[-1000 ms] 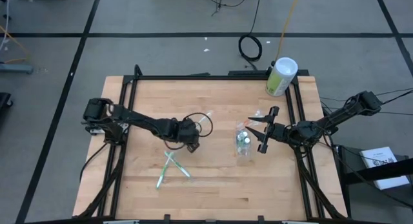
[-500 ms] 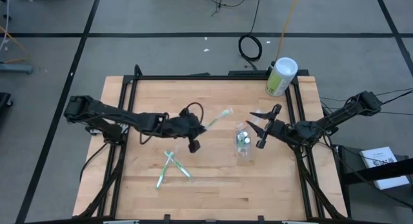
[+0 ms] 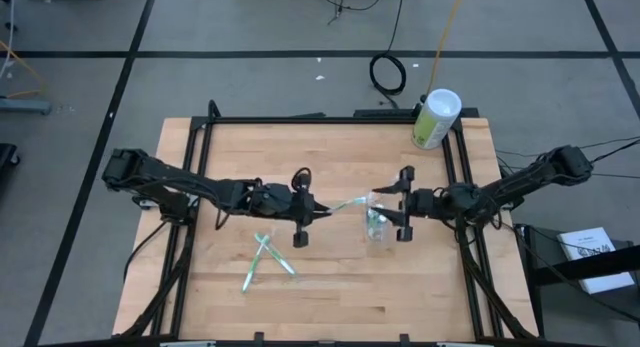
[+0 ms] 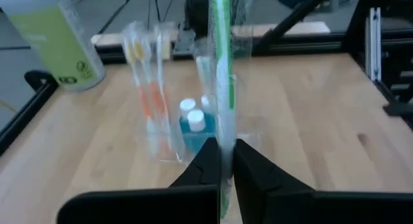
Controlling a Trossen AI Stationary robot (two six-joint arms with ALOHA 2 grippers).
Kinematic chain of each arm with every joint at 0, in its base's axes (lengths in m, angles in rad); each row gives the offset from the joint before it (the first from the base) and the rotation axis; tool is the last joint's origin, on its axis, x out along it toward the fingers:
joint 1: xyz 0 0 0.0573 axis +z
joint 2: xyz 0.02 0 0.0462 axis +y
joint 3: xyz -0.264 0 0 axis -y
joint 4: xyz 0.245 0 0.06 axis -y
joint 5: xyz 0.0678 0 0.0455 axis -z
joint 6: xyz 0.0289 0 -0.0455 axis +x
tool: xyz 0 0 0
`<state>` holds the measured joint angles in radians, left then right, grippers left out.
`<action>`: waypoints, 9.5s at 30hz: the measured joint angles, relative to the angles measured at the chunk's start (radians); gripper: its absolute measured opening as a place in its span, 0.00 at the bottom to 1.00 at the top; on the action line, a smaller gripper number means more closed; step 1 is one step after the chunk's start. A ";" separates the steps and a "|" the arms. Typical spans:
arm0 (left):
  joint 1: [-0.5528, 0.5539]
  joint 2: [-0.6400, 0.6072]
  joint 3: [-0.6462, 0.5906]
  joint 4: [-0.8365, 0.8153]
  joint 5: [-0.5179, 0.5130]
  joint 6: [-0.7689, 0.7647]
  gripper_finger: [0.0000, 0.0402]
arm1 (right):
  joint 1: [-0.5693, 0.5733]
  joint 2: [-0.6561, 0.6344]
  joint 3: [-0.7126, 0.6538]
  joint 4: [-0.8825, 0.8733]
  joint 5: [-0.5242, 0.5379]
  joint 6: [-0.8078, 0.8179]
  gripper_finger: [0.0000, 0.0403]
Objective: Pick & Place toothbrushing station
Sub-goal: Put the green toothbrush into the bottom of the transparent organizer
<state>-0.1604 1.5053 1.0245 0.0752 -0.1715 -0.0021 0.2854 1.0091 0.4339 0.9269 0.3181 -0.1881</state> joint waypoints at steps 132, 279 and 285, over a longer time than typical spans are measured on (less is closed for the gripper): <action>0.026 0.081 -0.006 -0.123 -0.012 -0.131 0.67 | 0.142 -0.212 0.016 -0.773 0.098 0.394 0.07; -0.367 0.269 -0.010 -0.843 0.367 -1.481 0.03 | 0.142 -0.153 0.017 -0.171 0.095 -0.052 0.55; -0.352 0.149 -0.012 -0.920 0.140 -1.516 0.05 | 0.142 -0.153 0.017 -0.173 0.096 -0.052 0.55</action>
<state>-0.5129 1.6546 1.0126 -0.8446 -0.0310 -1.5177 0.4274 0.8566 0.4507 0.7537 0.4141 -0.2398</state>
